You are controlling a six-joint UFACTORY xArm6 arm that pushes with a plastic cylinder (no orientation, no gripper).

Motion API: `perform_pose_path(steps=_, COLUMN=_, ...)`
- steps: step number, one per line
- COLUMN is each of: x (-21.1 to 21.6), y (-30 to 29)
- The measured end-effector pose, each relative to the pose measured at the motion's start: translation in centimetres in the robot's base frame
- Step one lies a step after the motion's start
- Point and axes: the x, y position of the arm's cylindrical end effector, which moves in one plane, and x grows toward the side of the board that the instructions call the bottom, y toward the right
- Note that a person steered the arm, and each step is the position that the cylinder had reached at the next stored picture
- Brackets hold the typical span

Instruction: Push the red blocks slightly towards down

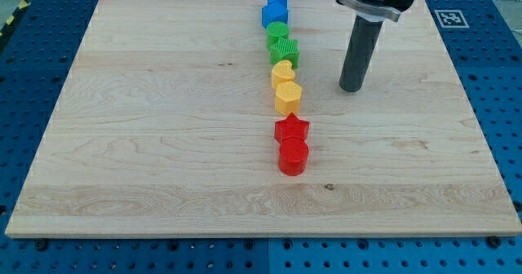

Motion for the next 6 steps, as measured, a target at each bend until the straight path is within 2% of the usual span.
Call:
perform_pose_path(steps=1, x=0.4, y=0.1)
perform_pose_path(steps=3, x=5.1, y=-0.6)
perform_pose_path(steps=6, x=7.4, y=-2.8)
